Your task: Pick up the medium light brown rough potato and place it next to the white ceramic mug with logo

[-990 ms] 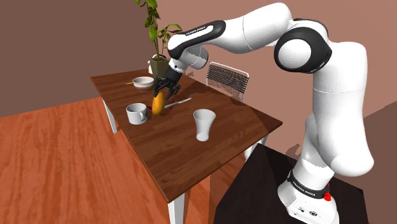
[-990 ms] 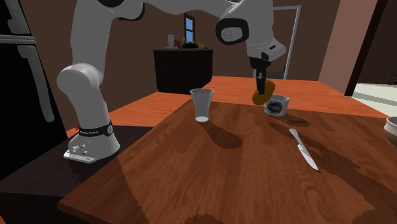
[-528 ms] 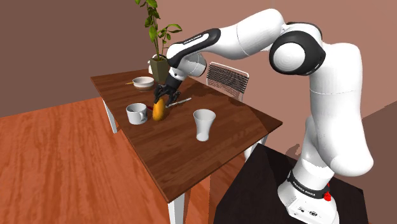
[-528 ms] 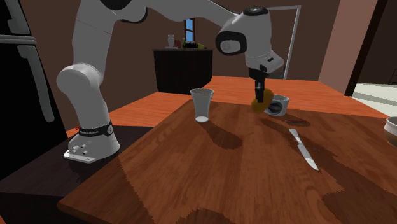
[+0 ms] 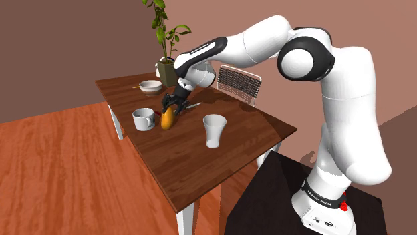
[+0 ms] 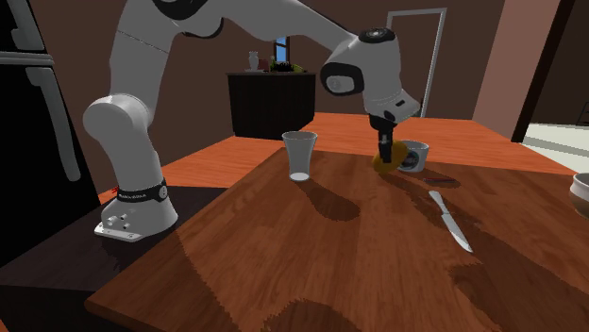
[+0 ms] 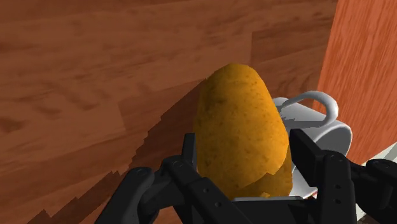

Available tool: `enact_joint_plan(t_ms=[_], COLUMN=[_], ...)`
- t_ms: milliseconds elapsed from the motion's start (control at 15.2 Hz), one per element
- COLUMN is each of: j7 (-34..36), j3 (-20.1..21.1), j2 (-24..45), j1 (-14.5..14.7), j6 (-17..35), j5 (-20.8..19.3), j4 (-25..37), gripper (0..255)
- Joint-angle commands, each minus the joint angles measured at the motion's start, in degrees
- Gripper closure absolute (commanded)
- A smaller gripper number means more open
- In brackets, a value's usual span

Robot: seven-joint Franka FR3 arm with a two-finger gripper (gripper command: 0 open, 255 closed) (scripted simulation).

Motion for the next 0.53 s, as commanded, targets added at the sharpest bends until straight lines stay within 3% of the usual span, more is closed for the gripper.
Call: enact_joint_plan(t_ms=[0,462], j7=[-1.2,-2.9], j3=[0.6,1.3], j2=[1.2,2.7], j1=[-0.2,-0.6], j6=[0.5,1.8], j5=[0.9,2.6], j4=[-0.8,-1.1], gripper=[255,255])
